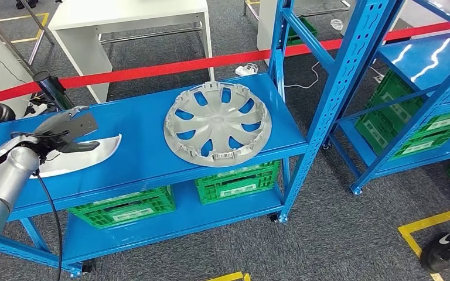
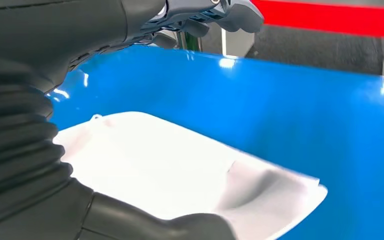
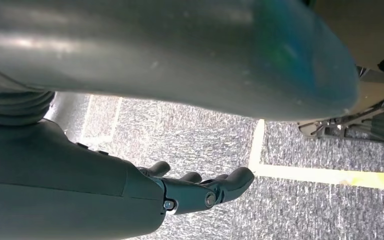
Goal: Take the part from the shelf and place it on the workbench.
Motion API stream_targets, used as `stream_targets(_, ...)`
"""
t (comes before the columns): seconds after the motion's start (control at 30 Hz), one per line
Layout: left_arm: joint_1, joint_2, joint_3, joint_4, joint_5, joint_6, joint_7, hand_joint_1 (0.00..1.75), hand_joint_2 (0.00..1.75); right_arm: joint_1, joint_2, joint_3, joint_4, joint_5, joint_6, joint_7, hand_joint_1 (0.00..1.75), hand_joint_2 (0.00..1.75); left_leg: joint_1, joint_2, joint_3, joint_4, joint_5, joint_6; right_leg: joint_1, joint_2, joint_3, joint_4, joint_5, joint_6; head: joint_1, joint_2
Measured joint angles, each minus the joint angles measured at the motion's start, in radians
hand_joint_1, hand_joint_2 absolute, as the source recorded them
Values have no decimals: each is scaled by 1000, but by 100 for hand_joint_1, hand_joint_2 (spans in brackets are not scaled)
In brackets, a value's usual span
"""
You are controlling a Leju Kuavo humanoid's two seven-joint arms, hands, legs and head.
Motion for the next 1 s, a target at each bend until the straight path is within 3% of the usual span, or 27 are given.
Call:
stream_targets(0.33,0,49,-17,4,40,-188,-145,0,175,2,0,-7,0,-4,8,-5,0,0,-1,0,1,3,0,-1,-1,-2,5,-1,1,2,0,0)
stream_targets(0.53,-8,39,-39,4,31,-222,-139,0,175,3,0,-31,0,-22,8,-3,0,0,-2,0,1,4,0,0,-1,-3,5,-3,2,3,0,0)
stream_targets(0.8,-12,31,-82,7,-19,-118,-98,0,175,3,8,-32,0,17,5,20,0,0,-1,0,1,4,0,0,-2,-2,6,-3,3,4,0,0)
stream_targets(1.0,23,83,-112,10,-62,103,-13,0,175,2,8,-11,0,72,9,-24,0,0,-1,2,-1,4,-1,0,-2,1,7,-3,2,4,0,0)
